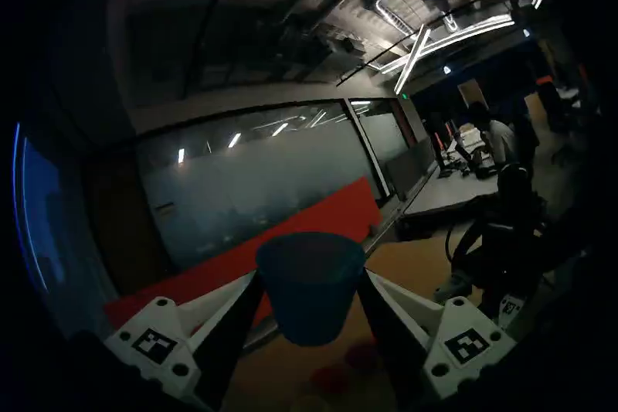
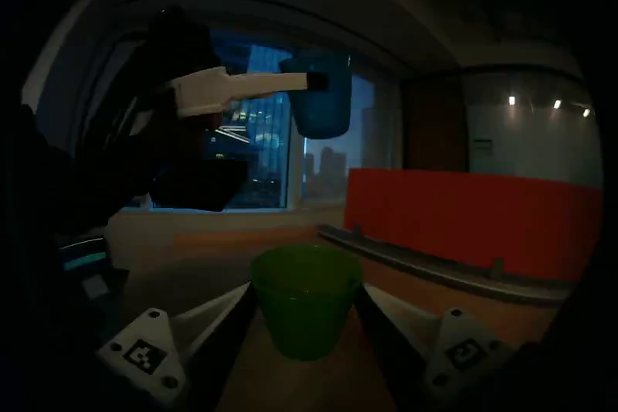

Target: Pour water

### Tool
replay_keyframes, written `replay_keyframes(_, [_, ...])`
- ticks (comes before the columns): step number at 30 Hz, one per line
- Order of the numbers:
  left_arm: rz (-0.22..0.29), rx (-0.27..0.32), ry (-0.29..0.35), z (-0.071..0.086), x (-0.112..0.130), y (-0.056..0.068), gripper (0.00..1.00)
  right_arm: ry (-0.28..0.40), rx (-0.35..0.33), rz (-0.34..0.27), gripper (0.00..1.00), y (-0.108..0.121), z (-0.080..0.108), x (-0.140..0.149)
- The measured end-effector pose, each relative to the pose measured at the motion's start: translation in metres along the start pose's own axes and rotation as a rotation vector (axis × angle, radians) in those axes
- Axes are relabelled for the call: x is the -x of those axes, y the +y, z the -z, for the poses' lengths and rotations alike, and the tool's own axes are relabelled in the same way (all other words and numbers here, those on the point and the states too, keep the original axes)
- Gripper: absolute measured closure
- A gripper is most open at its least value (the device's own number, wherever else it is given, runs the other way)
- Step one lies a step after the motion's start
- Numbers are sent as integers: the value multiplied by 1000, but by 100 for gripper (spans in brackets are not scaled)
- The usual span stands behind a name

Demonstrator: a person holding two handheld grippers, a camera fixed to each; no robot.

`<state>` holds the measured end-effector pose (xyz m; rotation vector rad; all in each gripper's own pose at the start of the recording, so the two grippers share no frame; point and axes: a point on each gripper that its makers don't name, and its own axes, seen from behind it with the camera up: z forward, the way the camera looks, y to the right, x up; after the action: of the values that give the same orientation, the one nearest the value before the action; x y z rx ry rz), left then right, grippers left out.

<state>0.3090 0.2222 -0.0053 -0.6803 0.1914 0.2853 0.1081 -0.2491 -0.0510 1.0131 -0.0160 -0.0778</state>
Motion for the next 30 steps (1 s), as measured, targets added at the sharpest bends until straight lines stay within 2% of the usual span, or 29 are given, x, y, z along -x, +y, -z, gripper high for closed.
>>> replay_keyframes(5, [121, 15, 3, 0, 1, -4, 16, 4, 0, 1, 0, -1, 1, -5])
replay_keyframes(8, [162, 16, 3, 0, 2, -5, 17, 2, 3, 6, 0, -1, 0, -5])
replay_keyframes(17, [177, 10, -4, 4, 10, -9, 16, -10, 7, 5, 0, 0, 4, -4])
replay_keyframes(30, [252, -12, -31, 9, 44, -17, 17, -40, 31, 0, 0, 9, 14, -1])
